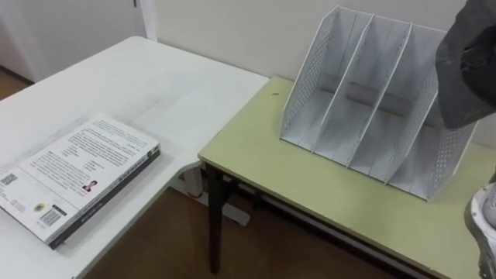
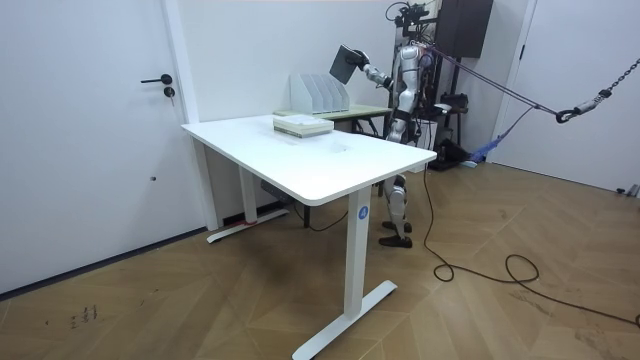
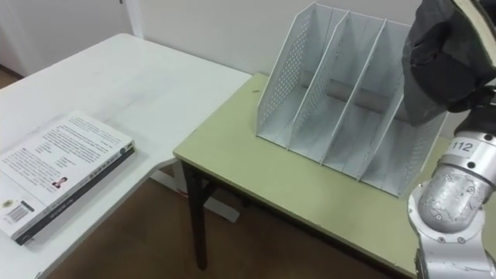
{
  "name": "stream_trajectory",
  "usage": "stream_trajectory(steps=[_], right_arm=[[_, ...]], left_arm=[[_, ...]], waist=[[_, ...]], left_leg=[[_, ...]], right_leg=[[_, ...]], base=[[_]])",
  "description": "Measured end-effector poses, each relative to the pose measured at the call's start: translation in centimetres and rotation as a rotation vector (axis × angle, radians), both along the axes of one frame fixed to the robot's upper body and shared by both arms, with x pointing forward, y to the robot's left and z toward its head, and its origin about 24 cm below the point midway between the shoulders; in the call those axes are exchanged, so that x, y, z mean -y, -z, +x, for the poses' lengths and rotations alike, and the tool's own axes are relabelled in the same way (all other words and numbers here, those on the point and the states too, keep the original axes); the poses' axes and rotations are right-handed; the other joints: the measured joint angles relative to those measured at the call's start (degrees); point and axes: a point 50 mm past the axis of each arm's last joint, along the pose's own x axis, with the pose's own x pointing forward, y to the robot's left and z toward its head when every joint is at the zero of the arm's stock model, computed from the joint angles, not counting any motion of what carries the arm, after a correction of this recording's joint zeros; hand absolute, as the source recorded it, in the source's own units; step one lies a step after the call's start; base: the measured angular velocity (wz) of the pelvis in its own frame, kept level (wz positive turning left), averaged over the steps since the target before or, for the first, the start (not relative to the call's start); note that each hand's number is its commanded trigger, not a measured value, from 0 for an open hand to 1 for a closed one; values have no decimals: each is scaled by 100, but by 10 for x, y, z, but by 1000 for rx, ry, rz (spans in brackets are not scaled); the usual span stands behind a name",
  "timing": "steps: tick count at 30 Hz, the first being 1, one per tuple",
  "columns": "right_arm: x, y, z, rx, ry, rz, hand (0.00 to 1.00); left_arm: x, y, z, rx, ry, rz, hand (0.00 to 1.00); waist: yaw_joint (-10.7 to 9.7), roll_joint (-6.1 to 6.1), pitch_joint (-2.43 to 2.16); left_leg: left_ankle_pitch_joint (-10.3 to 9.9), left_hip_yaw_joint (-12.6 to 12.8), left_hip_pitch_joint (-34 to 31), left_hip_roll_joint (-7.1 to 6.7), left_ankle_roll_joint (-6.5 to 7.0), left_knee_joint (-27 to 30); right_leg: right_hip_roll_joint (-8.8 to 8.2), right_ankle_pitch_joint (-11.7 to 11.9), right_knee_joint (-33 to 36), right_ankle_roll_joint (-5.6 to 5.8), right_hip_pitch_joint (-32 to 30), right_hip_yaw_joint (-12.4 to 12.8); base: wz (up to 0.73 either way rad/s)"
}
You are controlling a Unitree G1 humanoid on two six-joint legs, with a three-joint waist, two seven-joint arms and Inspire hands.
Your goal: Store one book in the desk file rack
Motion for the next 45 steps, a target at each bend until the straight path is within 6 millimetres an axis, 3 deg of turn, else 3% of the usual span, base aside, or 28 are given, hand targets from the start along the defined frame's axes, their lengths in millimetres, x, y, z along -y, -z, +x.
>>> stream_trajectory(steps=[5,12,23,36,45], right_arm=[[1,3,1,-14,1,0,100],[-1,4,2,-24,-6,-4,100],[6,19,17,-143,11,17,100],[18,-2,47,-117,78,71,100],[29,21,53,-238,109,131,100]], left_arm=[[0,0,2,4,1,0,0],[-3,-1,3,8,-16,4,0],[-1,-1,8,-8,2,-7,0],[-7,-2,9,-7,-7,6,0],[-12,-3,6,-31,1,22,0]], waist=[[79,-16,10],[103,-116,64],[245,-90,15],[271,-213,32],[283,-165,3]], left_leg=[[3,-24,13,-1,-2,1],[3,-106,-16,-16,-1,37],[6,-164,-69,-20,-3,30],[9,-382,-70,-52,-7,47],[9,-437,-100,-57,-6,84]], right_leg=[[-8,0,-9,0,-1,-32],[-29,-1,-26,1,-1,-106],[-24,1,-92,3,1,-167],[-38,6,-110,7,95,-309],[-45,8,-99,6,92,-366]], base=[[1],[4],[2],[4],[1]])
